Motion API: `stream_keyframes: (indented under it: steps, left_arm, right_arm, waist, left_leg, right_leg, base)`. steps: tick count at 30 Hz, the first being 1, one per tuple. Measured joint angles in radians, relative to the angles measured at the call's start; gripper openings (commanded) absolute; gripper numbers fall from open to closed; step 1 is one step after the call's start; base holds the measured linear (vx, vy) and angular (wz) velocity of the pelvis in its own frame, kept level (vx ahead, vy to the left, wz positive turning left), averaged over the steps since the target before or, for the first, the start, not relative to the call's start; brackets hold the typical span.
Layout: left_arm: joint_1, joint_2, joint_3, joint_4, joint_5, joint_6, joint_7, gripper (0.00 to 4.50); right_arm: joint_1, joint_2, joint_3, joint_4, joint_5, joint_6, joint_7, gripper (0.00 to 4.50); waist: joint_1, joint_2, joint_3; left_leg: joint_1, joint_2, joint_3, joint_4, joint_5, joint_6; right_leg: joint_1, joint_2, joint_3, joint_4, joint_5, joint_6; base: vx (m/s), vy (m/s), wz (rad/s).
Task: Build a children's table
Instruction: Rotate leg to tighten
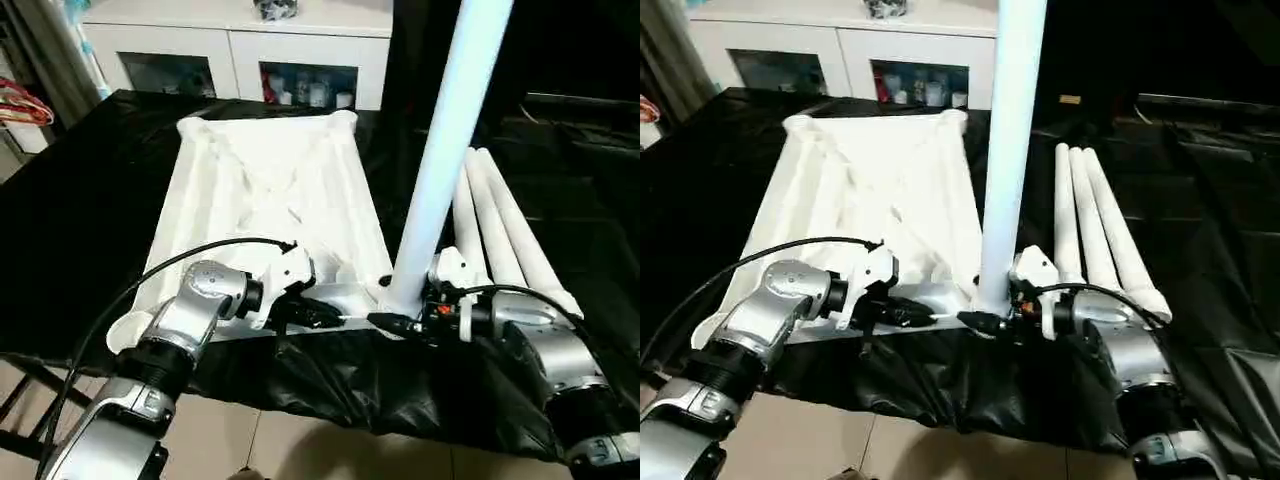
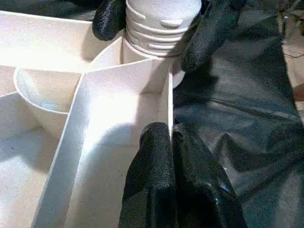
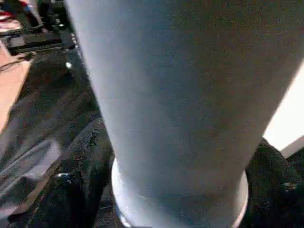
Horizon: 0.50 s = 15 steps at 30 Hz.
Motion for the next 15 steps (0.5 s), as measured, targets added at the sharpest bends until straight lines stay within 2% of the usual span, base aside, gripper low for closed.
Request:
stream_keyframes:
  steps: [5,8,11,12,15]
  left_arm:
    - [0.000,0.003,0.000,0.005,-0.002,-0.002,-0.004,0.00]
    - [0.000,0.000,0.008,0.014,0.007,-0.009,0.033,0.00]
    - [-0.003,-0.027,0.031,0.038,0.016,-0.006,0.119,0.00]
    - [-0.007,-0.045,0.042,0.046,0.022,0.006,0.172,0.00]
    - [-0.022,-0.117,0.062,0.062,0.052,0.045,0.341,0.00]
  right_arm:
    - [0.006,0.008,-0.001,-0.002,-0.004,-0.007,-0.015,2.84]
    - [0.002,0.039,-0.009,0.032,-0.012,-0.029,-0.080,2.81]
    - [-0.033,0.086,-0.032,0.091,-0.036,-0.034,-0.204,2.77]
    - [-0.060,0.117,-0.044,0.131,-0.056,-0.037,-0.290,2.77]
    - [-0.136,0.202,-0.089,0.242,-0.087,-0.037,-0.551,2.76]
  waist:
    - [0.000,0.000,0.000]
    - [-0.005,-0.001,-0.001]
    - [-0.019,-0.002,-0.001]
    - [-0.031,-0.003,0.000]
    - [-0.047,-0.003,0.000]
  left_leg:
    - [0.000,0.000,0.000,0.001,0.000,0.000]
    - [0.003,0.000,0.000,0.001,0.000,0.000]
    - [0.006,0.000,-0.001,0.001,0.000,-0.001]
    - [0.007,-0.001,-0.003,0.000,0.000,-0.001]
    - [0.009,-0.001,-0.004,0.000,0.000,-0.001]
  right_leg:
    - [0.000,0.000,0.000,0.001,0.000,0.000]
    - [0.002,0.000,0.001,0.001,0.000,0.000]
    - [0.004,0.000,0.001,0.001,0.002,-0.003]
    - [0.004,0.000,0.001,0.001,0.002,-0.003]
    - [0.004,-0.001,0.001,0.001,0.000,0.000]
  base:
    - [0.000,0.000,0.00]
    - [0.000,0.000,0.00]
    - [0.000,0.000,0.00]
    - [0.000,0.000,0.00]
    - [0.000,0.000,0.00]
